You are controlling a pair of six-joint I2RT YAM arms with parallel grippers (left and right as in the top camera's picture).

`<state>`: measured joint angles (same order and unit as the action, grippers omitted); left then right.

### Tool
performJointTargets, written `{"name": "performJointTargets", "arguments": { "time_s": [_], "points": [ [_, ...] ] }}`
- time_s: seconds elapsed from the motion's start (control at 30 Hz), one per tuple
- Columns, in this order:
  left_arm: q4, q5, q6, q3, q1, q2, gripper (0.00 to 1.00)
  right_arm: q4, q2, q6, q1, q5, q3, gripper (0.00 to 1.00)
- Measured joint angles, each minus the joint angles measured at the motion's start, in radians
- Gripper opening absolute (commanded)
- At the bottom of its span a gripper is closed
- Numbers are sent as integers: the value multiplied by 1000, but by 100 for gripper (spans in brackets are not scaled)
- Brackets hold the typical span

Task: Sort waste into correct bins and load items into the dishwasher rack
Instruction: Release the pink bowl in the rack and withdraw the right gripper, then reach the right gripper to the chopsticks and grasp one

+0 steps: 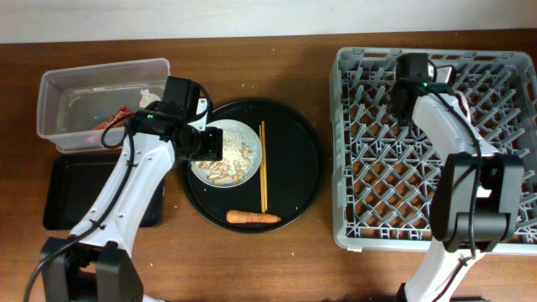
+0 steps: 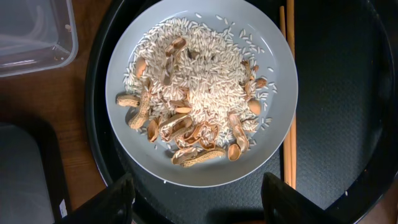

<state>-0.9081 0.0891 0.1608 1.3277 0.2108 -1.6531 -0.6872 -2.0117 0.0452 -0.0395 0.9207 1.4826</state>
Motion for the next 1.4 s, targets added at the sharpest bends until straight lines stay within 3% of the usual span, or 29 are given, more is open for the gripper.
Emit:
{"name": "performJointTargets", "arguments": {
  "time_s": [0.13,0.17,0.2,0.27,0.5,0.63,0.8,0.97,1.4],
  "points": [
    [0,0,0,0,0,0,64,-53,8,6,14,-109,0,64],
    [0,0,0,0,0,0,65,-70,20,4,14,-152,0,70],
    [0,0,0,0,0,0,65,-85,40,6,14,-195,1,88],
    [0,0,0,0,0,0,71,-135,94,5,14,-293,12,93],
    [-20,-4,-3,0,0,0,74,-241,320,9,60,-829,80,78],
    [-58,-39,-3,0,-3,0,77,-314,313,10,215,-1033,84,77],
    [-80,-53,35,0,-60,0,86,-314,246,58,436,-1096,79,77],
    [-111,-61,76,0,-157,0,87,-272,108,156,580,-1065,71,70],
    [-117,-64,87,0,-166,0,87,-191,-129,274,652,-993,72,69]
  ]
}}
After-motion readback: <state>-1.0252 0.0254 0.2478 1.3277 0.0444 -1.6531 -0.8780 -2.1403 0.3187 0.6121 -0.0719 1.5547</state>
